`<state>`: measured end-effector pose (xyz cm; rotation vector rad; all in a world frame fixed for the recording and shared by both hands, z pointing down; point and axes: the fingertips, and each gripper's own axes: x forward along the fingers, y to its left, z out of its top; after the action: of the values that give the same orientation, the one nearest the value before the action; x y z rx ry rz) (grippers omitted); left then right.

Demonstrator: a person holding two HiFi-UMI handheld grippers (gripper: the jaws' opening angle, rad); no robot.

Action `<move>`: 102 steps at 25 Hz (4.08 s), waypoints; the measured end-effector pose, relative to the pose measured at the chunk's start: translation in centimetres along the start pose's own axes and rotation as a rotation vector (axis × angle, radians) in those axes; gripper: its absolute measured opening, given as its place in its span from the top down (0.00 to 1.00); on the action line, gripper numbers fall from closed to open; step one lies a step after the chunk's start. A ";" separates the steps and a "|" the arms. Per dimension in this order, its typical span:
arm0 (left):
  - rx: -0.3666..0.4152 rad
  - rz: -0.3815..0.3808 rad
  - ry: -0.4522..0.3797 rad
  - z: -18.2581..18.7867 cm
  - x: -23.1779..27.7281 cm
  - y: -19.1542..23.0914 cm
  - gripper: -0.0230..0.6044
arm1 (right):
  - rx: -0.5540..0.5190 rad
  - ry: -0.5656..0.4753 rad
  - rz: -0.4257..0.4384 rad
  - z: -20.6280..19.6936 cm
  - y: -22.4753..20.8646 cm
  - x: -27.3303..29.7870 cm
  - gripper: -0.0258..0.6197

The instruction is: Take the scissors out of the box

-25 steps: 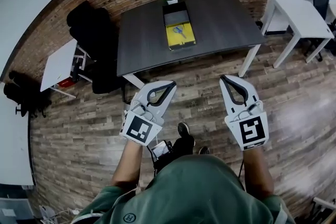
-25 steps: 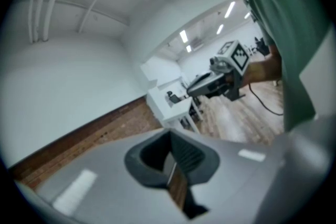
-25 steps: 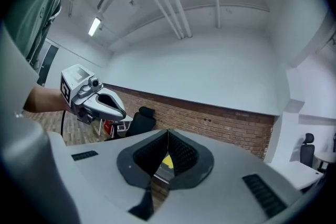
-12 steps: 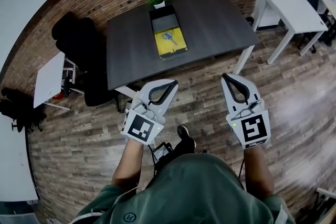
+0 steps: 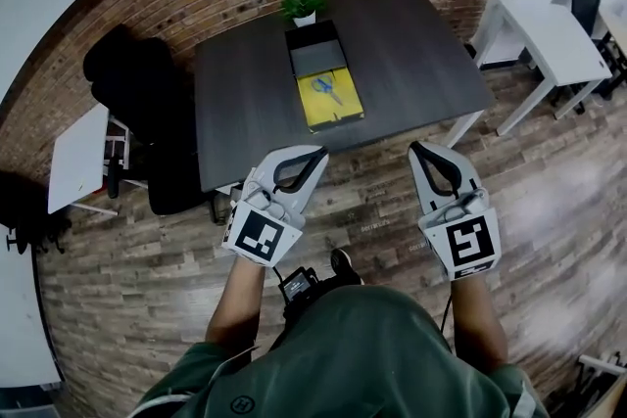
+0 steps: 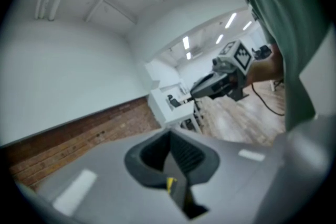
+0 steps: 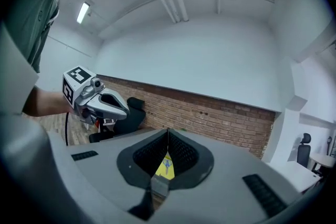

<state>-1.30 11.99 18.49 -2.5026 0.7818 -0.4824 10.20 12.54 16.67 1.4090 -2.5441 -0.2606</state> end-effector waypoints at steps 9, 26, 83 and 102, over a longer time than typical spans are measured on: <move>-0.069 0.062 -0.026 -3.8 -1.5 6.7 0.96 | -0.077 0.038 0.033 2.4 1.8 7.1 0.95; -0.068 0.147 0.038 -7.1 -1.8 11.9 0.96 | -0.074 0.021 0.149 2.2 1.3 16.1 0.95; -0.482 0.214 0.322 -33.7 15.5 17.2 0.96 | 0.121 0.590 0.553 -29.4 0.2 46.2 0.92; -0.528 0.216 0.340 -37.1 15.0 16.9 0.96 | 0.109 0.753 0.533 -36.8 3.5 49.2 0.82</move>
<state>-13.93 -21.60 43.02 -2.7900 1.4569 -0.7092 -7.80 -29.27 58.16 0.6142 -2.1694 0.4244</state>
